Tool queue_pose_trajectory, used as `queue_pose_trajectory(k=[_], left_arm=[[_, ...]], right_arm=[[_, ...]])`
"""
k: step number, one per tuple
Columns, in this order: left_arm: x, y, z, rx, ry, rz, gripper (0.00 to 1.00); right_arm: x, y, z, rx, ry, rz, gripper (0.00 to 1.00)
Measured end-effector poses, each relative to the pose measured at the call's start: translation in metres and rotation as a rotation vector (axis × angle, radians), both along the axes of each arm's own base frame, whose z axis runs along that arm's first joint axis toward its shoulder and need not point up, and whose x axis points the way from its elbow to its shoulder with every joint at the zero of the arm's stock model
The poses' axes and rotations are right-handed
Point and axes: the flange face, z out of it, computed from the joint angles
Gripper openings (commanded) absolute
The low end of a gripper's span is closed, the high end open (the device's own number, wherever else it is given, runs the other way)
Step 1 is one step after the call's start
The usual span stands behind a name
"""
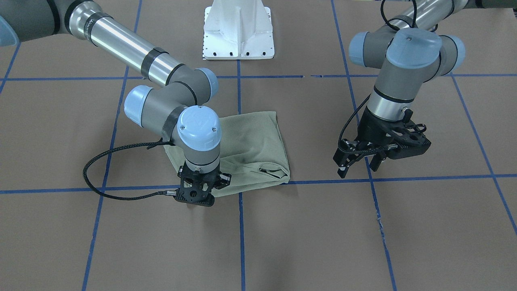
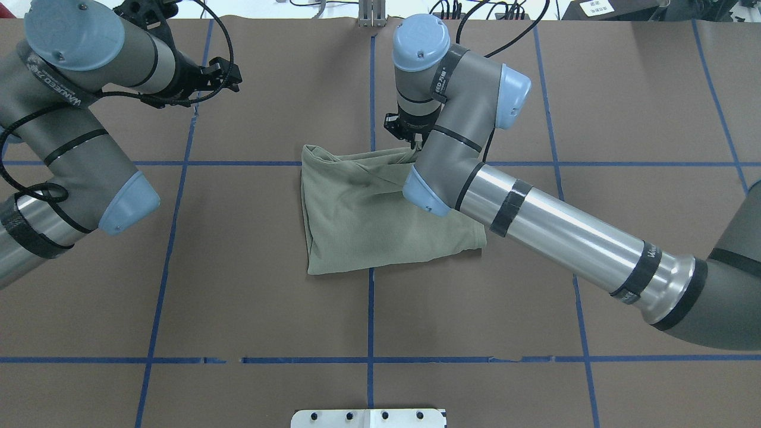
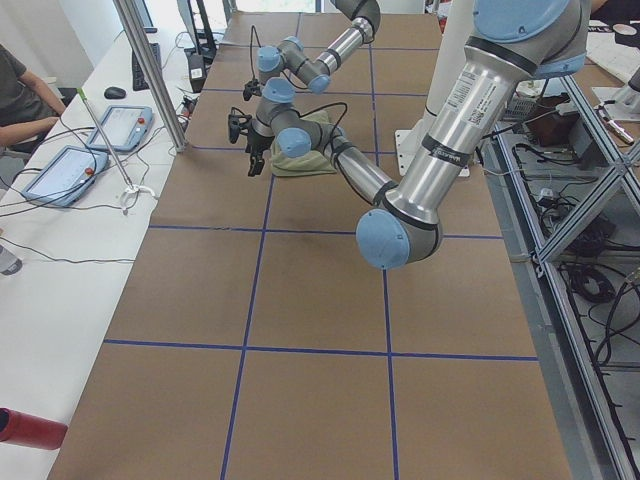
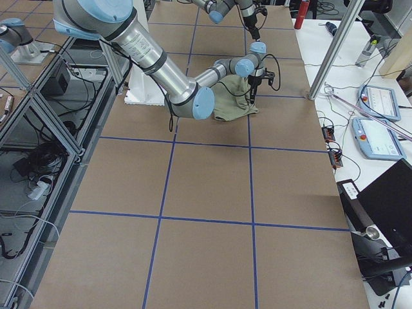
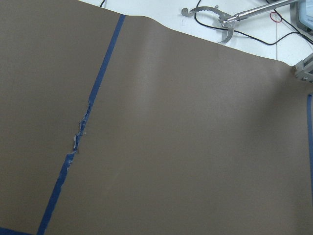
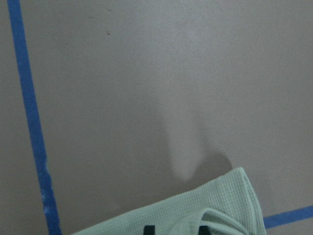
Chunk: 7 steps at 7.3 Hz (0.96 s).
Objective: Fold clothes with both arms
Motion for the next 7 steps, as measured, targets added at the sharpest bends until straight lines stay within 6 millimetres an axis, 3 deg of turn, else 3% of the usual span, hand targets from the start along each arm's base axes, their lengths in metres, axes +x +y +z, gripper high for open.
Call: queue_pose_trajectory(k=[2, 4, 5, 7], left_arm=[[0.000, 0.000, -0.001, -0.002, 0.004, 0.001, 0.99], [0.002, 0.002, -0.003, -0.006, 0.013, 0.011, 0.99], [0.001, 0.003, -0.005, -0.005, 0.017, 0.013, 0.99], [0.001, 0.003, -0.007, -0.003, 0.020, 0.013, 0.99]], right_arm=[[0.011, 0.006, 0.010, 0.005, -0.003, 0.004, 0.00], [0.031, -0.009, 0.014, 0.003, -0.001, 0.035, 0.00], [0.042, -0.020, 0.016, 0.003, 0.002, 0.053, 0.98], [0.048, -0.026, 0.017, 0.014, 0.008, 0.058, 1.00]])
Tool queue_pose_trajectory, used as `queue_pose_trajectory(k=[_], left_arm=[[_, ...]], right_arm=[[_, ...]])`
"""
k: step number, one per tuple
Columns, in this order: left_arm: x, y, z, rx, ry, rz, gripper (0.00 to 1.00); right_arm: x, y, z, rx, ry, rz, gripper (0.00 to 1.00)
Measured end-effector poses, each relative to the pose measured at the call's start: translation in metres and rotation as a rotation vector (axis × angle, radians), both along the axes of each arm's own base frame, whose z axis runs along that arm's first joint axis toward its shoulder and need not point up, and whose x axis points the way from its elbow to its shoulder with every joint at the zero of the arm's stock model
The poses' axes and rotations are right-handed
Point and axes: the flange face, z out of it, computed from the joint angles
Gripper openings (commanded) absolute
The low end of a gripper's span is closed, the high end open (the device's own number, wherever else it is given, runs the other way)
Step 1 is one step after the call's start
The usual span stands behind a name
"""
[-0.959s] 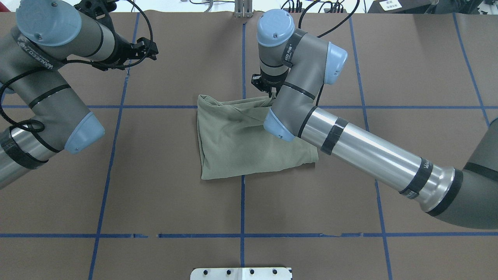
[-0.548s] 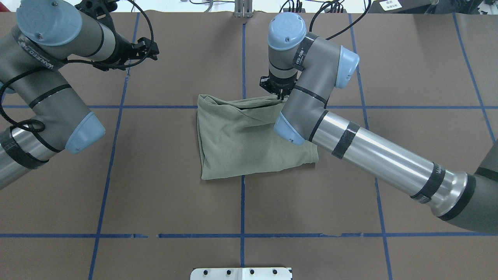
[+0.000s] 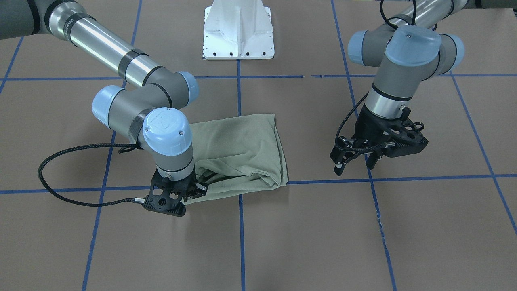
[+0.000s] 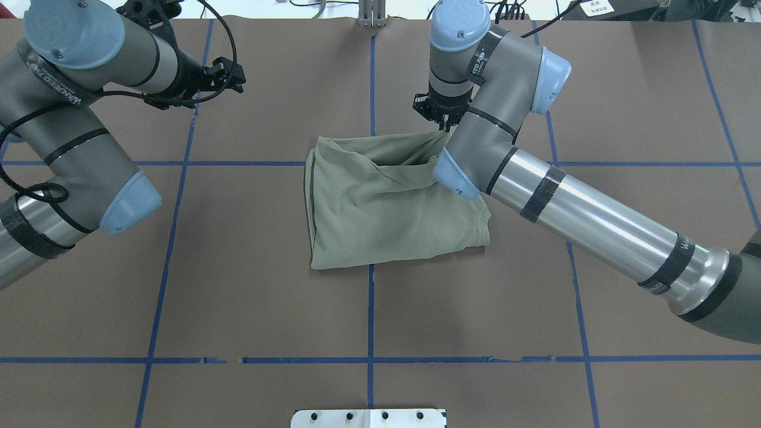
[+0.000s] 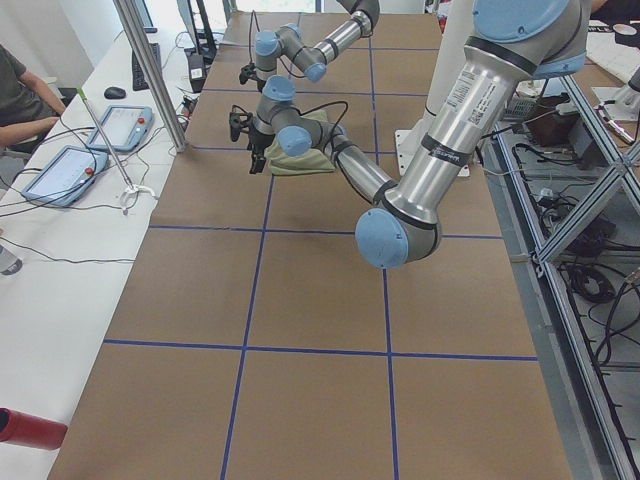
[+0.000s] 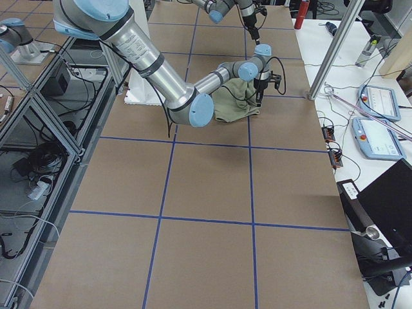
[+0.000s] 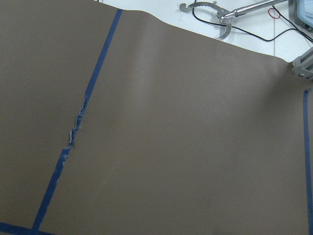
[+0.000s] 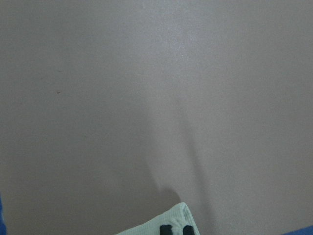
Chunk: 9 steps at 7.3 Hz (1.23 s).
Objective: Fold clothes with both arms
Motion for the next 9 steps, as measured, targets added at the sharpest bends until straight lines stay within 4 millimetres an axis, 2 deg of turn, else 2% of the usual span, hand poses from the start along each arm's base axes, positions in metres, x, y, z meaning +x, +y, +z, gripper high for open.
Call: queue_pose_trajectory(k=[2, 4, 5, 6, 7, 9], left_arm=[[0.000, 0.000, -0.001, 0.001, 0.001, -0.001, 0.99], [-0.002, -0.001, -0.001, 0.003, 0.001, -0.001, 0.99], [-0.007, -0.002, 0.000, 0.005, 0.000, 0.002, 0.99], [-0.021, -0.002, 0.007, 0.008, -0.002, 0.018, 0.99], [-0.049, 0.001, 0.024, 0.024, -0.017, 0.052, 0.99], [-0.135, 0.007, 0.077, 0.096, -0.096, 0.142, 0.99]], right_arm=[[0.003, -0.003, -0.002, 0.009, 0.000, 0.001, 1.00], [0.014, -0.012, -0.003, 0.022, 0.001, -0.001, 1.00], [0.027, -0.020, -0.003, 0.026, -0.002, -0.009, 1.00], [0.047, -0.028, 0.003, 0.029, -0.011, -0.024, 1.00], [0.077, -0.033, 0.020, 0.037, -0.021, -0.046, 1.00], [0.168, -0.026, 0.066, 0.071, -0.021, -0.112, 1.00]])
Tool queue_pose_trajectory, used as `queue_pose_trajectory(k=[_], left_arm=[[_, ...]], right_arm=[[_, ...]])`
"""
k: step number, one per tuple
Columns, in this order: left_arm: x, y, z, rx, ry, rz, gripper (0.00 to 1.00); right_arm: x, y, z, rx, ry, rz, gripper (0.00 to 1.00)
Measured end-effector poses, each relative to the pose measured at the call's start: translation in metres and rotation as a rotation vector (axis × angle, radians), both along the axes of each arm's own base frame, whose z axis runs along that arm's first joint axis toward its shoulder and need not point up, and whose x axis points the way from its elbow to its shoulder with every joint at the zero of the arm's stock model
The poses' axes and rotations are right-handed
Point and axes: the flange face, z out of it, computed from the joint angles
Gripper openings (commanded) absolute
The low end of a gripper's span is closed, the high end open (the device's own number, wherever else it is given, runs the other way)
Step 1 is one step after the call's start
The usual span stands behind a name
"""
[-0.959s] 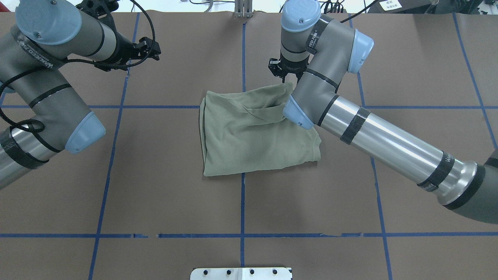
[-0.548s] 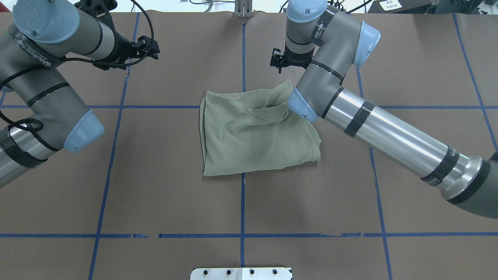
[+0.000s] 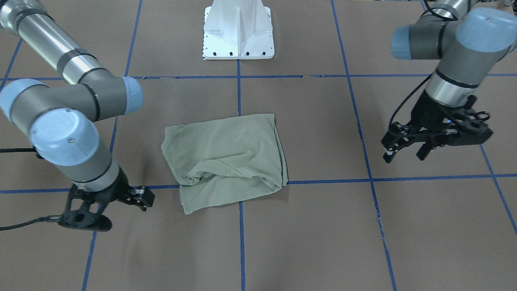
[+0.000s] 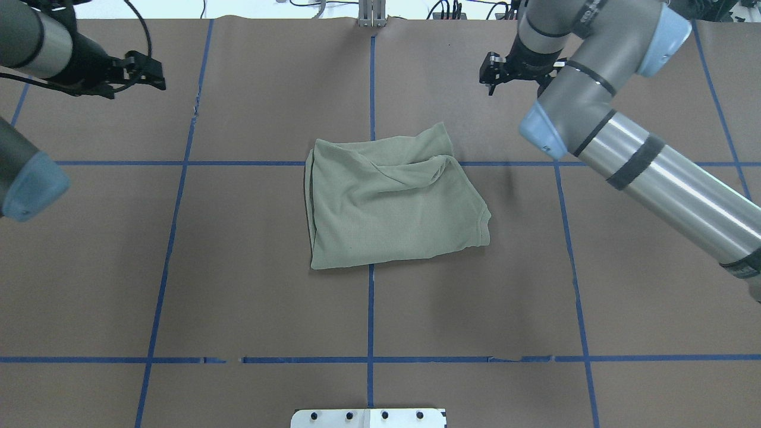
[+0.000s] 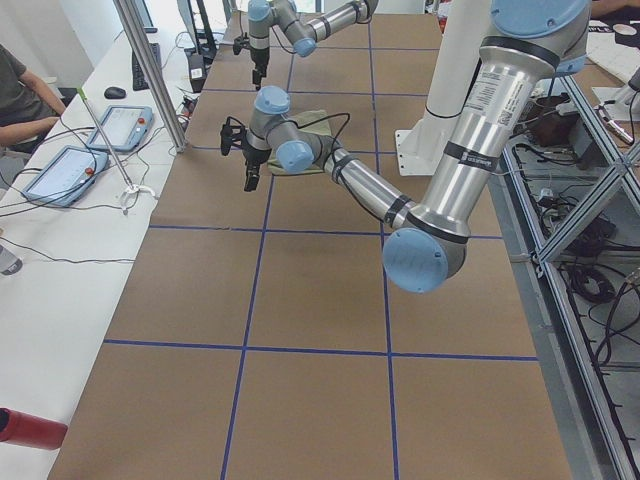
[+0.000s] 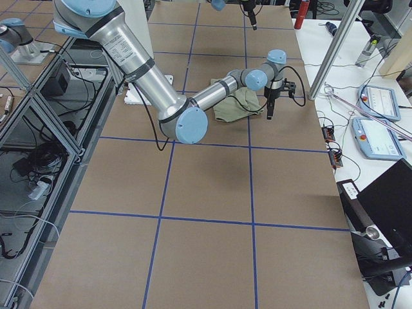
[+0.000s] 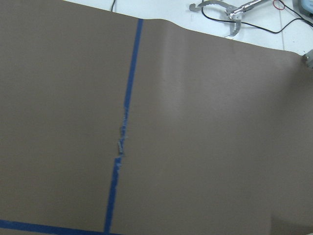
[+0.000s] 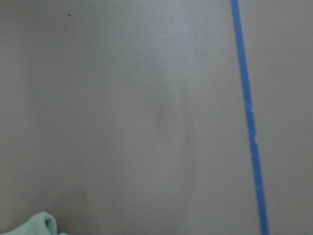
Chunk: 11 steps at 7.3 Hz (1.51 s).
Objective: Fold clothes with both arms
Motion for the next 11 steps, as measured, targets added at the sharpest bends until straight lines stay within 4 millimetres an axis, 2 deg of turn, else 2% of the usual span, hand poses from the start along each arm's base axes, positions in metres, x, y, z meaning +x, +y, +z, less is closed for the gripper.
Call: queue_pose_trajectory(k=[1, 3, 5, 7, 8, 9, 11], left_arm=[[-0.047, 0.001, 0.030, 0.048, -0.064, 0.042, 0.99], [-0.132, -0.002, 0.079, 0.136, -0.237, 0.162, 0.99], [-0.206, 0.005, 0.116, 0.208, -0.379, 0.297, 0.99], [-0.267, 0.015, 0.159, 0.281, -0.476, 0.417, 0.99], [-0.286, 0.022, 0.179, 0.308, -0.494, 0.467, 0.99], [-0.293, 0.033, 0.194, 0.316, -0.480, 0.487, 0.99], [-0.294, 0.037, 0.217, 0.303, -0.453, 0.462, 0.99]], right_arm=[[0.049, 0.014, 0.021, 0.023, 0.016, -0.037, 1.00], [0.129, 0.057, 0.059, 0.053, 0.058, -0.115, 1.00], [0.208, 0.096, 0.102, 0.048, 0.026, -0.205, 1.00], [0.302, 0.142, 0.160, 0.072, -0.039, -0.254, 1.00], [0.333, 0.164, 0.184, 0.073, -0.066, -0.253, 1.00], [0.347, 0.178, 0.197, 0.068, -0.093, -0.249, 1.00], [0.357, 0.190, 0.214, 0.045, -0.099, -0.241, 1.00]])
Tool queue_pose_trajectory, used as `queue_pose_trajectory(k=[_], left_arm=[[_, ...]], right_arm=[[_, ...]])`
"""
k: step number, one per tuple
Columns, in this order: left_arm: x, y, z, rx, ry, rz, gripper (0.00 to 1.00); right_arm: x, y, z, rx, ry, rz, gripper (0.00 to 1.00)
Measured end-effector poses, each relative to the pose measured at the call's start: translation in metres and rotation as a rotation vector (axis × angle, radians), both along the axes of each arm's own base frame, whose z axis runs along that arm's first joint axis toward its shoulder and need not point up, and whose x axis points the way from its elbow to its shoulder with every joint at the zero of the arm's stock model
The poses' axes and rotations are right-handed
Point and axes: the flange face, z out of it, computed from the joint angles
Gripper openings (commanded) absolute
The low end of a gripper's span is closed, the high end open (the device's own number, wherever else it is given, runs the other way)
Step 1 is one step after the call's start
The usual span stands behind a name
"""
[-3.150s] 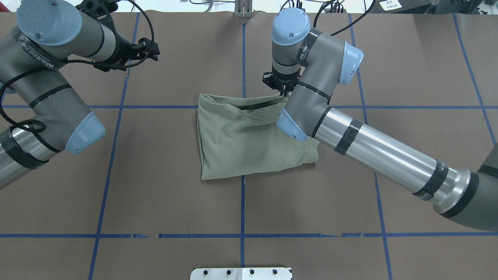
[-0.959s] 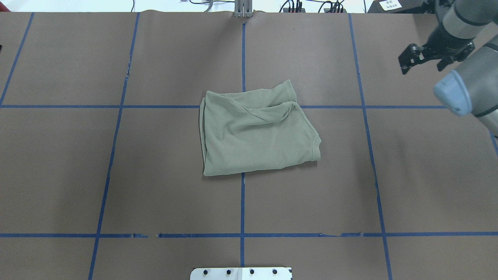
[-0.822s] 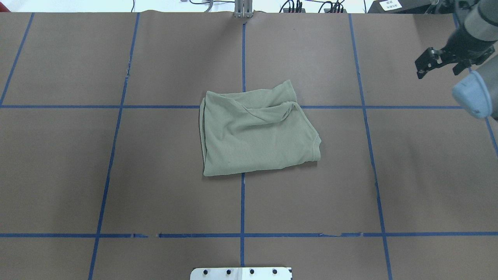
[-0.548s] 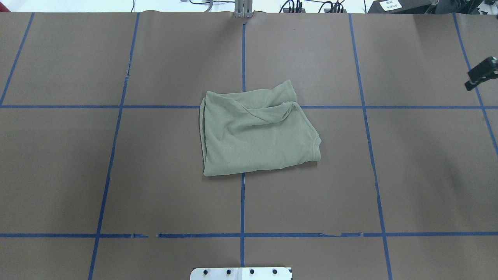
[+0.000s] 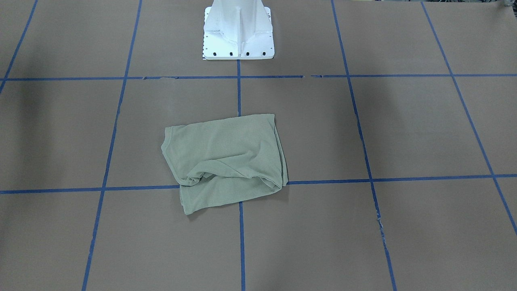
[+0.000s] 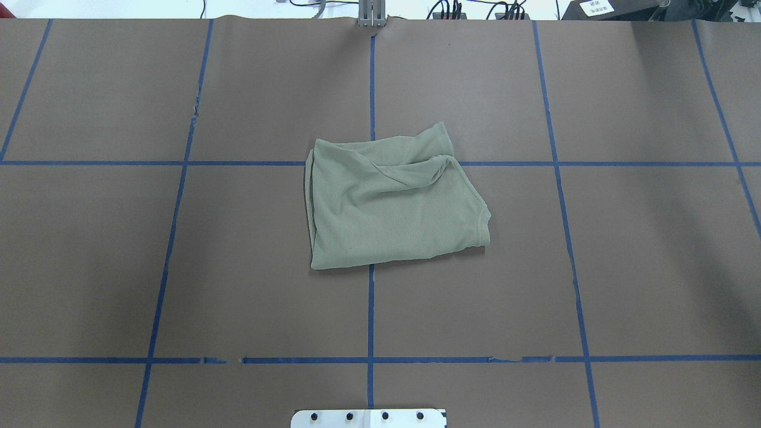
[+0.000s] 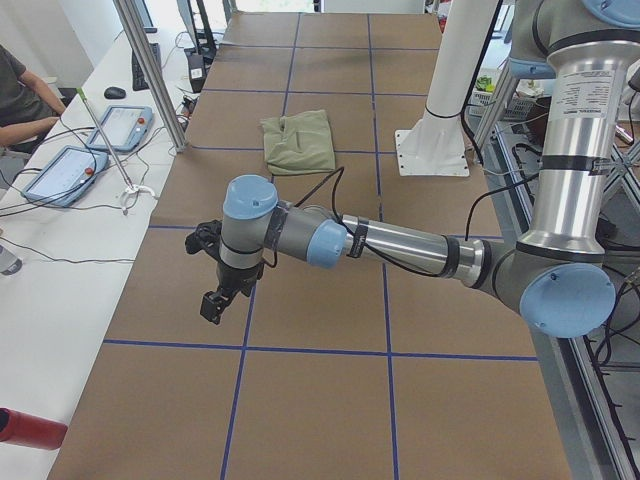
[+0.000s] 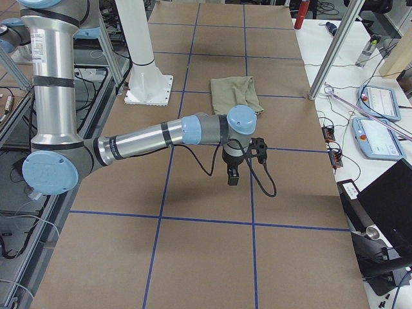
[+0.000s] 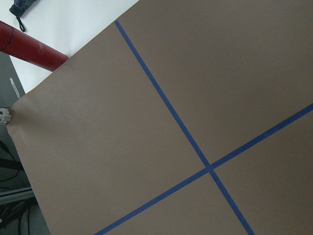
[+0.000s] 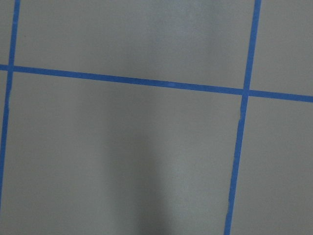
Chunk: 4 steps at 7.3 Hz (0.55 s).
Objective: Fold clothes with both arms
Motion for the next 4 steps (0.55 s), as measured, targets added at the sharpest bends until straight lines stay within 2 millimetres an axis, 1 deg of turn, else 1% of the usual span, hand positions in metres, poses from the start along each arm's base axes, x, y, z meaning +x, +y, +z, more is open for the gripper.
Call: queue_pose_trajectory(k=[2, 3, 4], left_arm=[[0.005, -0.003, 0.060, -0.070, 0.001, -0.002, 0.99], [0.006, 0.000, 0.078, -0.092, 0.001, -0.001, 0.99], [0.006, 0.004, 0.085, -0.105, 0.003, -0.004, 0.99]], right_arm=[[0.011, 0.013, 0.018, -0.046, 0.007, 0.028, 1.00], [0.018, 0.022, 0.029, -0.073, 0.007, 0.042, 1.00], [0.024, 0.031, 0.038, -0.091, 0.006, 0.053, 1.00]])
